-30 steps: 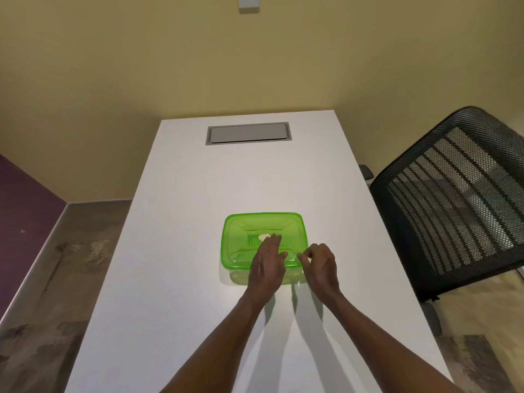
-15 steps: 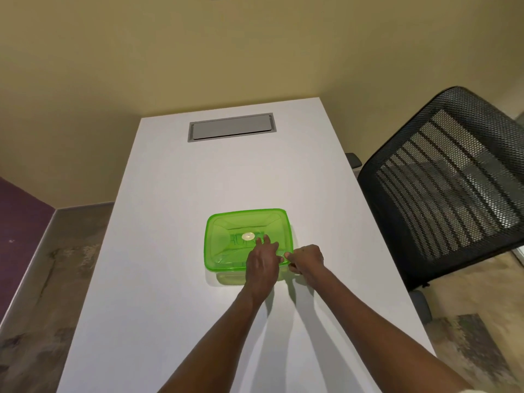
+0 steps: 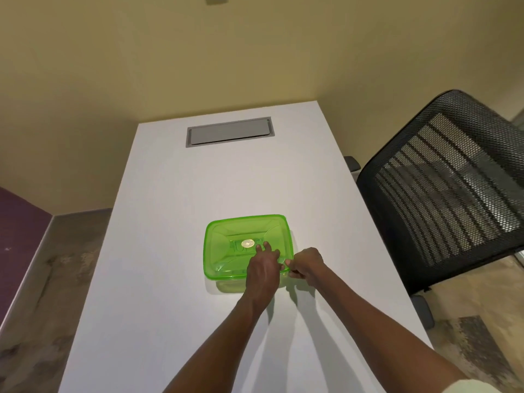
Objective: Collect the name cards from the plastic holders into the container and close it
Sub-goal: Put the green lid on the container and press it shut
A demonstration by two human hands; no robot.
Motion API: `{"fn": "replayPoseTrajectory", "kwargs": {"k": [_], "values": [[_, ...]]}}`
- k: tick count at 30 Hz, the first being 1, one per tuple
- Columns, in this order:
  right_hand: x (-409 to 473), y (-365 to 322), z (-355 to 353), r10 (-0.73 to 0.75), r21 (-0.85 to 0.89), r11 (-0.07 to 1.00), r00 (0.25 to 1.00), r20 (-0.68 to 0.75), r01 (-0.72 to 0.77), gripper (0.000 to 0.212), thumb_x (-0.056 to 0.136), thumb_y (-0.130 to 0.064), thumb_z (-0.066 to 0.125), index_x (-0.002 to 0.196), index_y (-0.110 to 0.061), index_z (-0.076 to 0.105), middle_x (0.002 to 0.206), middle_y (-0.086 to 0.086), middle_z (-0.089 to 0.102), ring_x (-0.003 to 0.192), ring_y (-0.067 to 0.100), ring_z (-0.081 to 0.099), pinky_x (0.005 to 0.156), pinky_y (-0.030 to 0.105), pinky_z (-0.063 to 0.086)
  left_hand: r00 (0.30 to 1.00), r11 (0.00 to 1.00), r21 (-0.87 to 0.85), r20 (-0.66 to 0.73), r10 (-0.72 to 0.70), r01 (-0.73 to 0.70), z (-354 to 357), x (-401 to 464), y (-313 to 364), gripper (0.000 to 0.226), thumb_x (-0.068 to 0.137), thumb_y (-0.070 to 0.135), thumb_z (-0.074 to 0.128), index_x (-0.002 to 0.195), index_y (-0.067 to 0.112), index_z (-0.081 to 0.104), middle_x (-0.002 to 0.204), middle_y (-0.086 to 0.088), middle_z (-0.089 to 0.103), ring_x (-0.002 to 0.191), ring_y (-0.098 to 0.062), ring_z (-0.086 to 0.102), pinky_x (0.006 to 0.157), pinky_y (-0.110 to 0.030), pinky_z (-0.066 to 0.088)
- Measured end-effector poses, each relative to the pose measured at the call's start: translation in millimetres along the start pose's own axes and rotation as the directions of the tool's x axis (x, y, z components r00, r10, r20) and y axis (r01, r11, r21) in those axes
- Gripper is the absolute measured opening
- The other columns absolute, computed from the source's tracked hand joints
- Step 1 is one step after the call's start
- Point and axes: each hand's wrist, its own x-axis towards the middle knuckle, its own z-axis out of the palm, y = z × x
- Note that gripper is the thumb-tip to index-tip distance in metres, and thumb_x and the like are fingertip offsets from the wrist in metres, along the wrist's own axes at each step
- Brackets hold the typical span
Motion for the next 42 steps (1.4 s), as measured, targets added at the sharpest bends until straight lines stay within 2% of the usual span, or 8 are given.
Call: {"fn": "replayPoseTrajectory", "kwargs": {"k": [7, 10, 14, 20, 26, 30, 38, 42], "values": [[1.6, 9.4, -11.8, -0.039, 0.15, 0.989, 0.988, 0.148, 0.016, 0.02, 0.078, -0.001, 0.075, 0.066, -0.004, 0.059, 0.064, 0.012, 0.054, 0.052, 0.02, 0.049, 0.051, 0.028, 0.043, 0.999, 1.0, 0.021, -0.053, 0.012, -0.011, -4.6, 3.1, 1.3, 0.03, 0.089, 0.019, 0.063, 0.117, 0.008, 0.06, 0.122, -0.014, 0.061, 0.115, -0.03, 0.056, 0.091, -0.039, 0.047], [9.7, 0.8, -15.5, -0.085, 0.15, 0.987, 0.988, 0.129, 0.066, 0.019, 0.08, -0.016, 0.077, 0.087, -0.001, 0.067, 0.08, 0.014, 0.062, 0.069, 0.023, 0.057, 0.059, 0.028, 0.05, 0.995, 0.997, -0.048, -0.089, 0.052, -0.057, -4.4, 15.0, -1.9, 0.044, 0.086, 0.014, 0.064, 0.127, 0.002, 0.053, 0.13, -0.017, 0.057, 0.125, -0.028, 0.051, 0.104, -0.037, 0.039], [27.0, -24.7, -16.6, -0.259, -0.05, 0.964, 0.965, 0.035, 0.261, 0.028, 0.08, -0.026, 0.074, 0.076, -0.001, 0.065, 0.073, 0.011, 0.056, 0.067, 0.022, 0.051, 0.064, 0.032, 0.043, 0.998, 0.998, -0.058, -0.052, 0.03, -0.033, -10.2, 38.9, -5.4, 0.067, 0.086, 0.02, 0.068, 0.142, 0.002, 0.038, 0.153, -0.019, 0.035, 0.146, -0.03, 0.025, 0.12, -0.034, 0.021], [51.5, -65.1, -14.0, -0.365, -0.217, 0.909, 0.931, -0.004, 0.355, 0.027, 0.084, -0.029, 0.069, 0.066, -0.012, 0.06, 0.066, 0.01, 0.051, 0.063, 0.021, 0.047, 0.062, 0.03, 0.036, 1.0, 1.0, -0.024, -0.013, -0.005, 0.005, -23.5, 72.5, -9.7, 0.08, 0.081, 0.031, 0.074, 0.145, 0.005, 0.034, 0.157, -0.014, 0.028, 0.149, -0.03, 0.016, 0.119, -0.039, 0.023], [66.7, -84.5, -4.6, -0.31, -0.209, 0.928, 0.951, 0.021, 0.307, 0.044, 0.083, -0.027, 0.071, 0.052, -0.009, 0.045, 0.053, 0.006, 0.044, 0.058, 0.022, 0.043, 0.059, 0.029, 0.035, 0.986, 0.995, 0.044, 0.136, -0.099, 0.094, -26.7, 83.9, -8.2, 0.086, 0.078, 0.039, 0.076, 0.145, 0.006, 0.032, 0.16, -0.01, 0.021, 0.148, -0.036, 0.012, 0.108, -0.061, 0.033], [73.6, -87.7, 1.9, -0.278, -0.186, 0.943, 0.96, 0.018, 0.276, 0.034, 0.077, -0.021, 0.077, 0.08, 0.012, 0.067, 0.082, 0.026, 0.068, 0.07, 0.022, 0.055, 0.067, 0.034, 0.048, 0.981, 0.993, 0.035, 0.157, -0.115, 0.111, -25.3, 87.6, -6.2, 0.083, 0.077, 0.035, 0.078, 0.143, 0.01, 0.035, 0.159, -0.008, 0.022, 0.147, -0.037, 0.013, 0.105, -0.065, 0.034], [94.2, -108.7, 6.3, -0.026, -0.17, 0.985, 0.999, 0.046, 0.033, 0.03, 0.075, -0.009, 0.081, 0.07, -0.006, 0.052, 0.08, 0.014, 0.058, 0.072, 0.026, 0.055, 0.064, 0.033, 0.05, 0.985, 0.994, 0.028, 0.13, -0.112, 0.109, -16.0, 87.7, -9.6, 0.077, 0.077, 0.035, 0.077, 0.138, 0.009, 0.039, 0.159, -0.009, 0.02, 0.147, -0.038, 0.012, 0.104, -0.069, 0.031], [99.0, -113.2, 10.9, -0.083, -0.327, 0.94, 0.995, 0.055, 0.096, 0.024, 0.08, -0.017, 0.076, 0.071, -0.01, 0.055, 0.09, 0.012, 0.065, 0.084, 0.027, 0.064, 0.081, 0.038, 0.058, 0.985, 0.994, 0.03, 0.131, -0.111, 0.108, -13.2, 89.1, -10.4, 0.076, 0.078, 0.033, 0.078, 0.138, 0.008, 0.039, 0.159, -0.01, 0.019, 0.147, -0.039, 0.011, 0.104, -0.07, 0.03]]}}
